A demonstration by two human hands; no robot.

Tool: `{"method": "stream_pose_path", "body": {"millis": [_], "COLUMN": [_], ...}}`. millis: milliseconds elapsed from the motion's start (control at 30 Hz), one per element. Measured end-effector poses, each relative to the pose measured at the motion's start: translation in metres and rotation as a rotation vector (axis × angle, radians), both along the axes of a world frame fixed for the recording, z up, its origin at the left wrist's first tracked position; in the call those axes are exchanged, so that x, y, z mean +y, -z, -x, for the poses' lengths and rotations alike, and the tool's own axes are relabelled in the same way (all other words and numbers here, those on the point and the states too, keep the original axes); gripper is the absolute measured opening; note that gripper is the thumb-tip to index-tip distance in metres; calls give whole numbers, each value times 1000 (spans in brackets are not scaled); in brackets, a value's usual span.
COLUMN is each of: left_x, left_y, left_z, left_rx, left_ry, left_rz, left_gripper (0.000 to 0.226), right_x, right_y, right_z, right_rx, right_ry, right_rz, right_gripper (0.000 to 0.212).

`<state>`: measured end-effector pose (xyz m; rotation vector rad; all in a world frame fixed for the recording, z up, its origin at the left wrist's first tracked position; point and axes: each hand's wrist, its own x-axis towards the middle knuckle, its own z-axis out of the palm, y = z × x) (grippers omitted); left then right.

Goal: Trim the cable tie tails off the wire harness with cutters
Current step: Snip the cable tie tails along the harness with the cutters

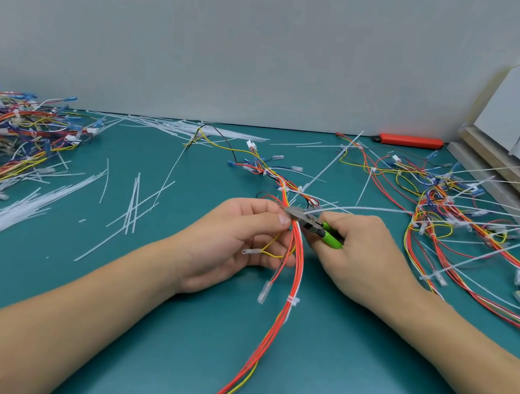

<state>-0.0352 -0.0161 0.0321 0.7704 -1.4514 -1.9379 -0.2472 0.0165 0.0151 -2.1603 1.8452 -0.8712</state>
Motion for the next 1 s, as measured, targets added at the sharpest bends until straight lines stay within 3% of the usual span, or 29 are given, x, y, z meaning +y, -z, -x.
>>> {"method": "stream_pose_path", "body": {"millis": [100, 233, 433, 633, 733, 867, 1000], "left_x": [1, 2, 2, 0, -1, -2, 0], "left_y": [-1, -2, -1, 1, 2, 3, 2], "left_z": [0, 1, 1, 2, 1, 0, 1], "left_rx": [6, -3, -1, 1, 4, 4, 5], "left_ry": [1, -4, 1, -1, 0, -3, 5], "left_rz": [-5, 4, 5, 8, 3, -3, 1], "left_gripper": [17, 20, 30, 22, 18, 12, 13], "right_x": [0, 1, 2, 2, 2, 1, 3], "right_y": [0, -4, -8, -9, -7, -4, -4], "right_z": [0, -2, -4, -4, -4, -3, -4], "right_rx": [-21, -2, 11, 9, 27, 42, 37], "right_ry": [-10, -53, -83, -82, -66, 32, 36], "right_rz": [-12, 47, 46, 38, 22, -4, 5], "right_gripper": [34, 12, 28, 25, 12, 36, 33]}}
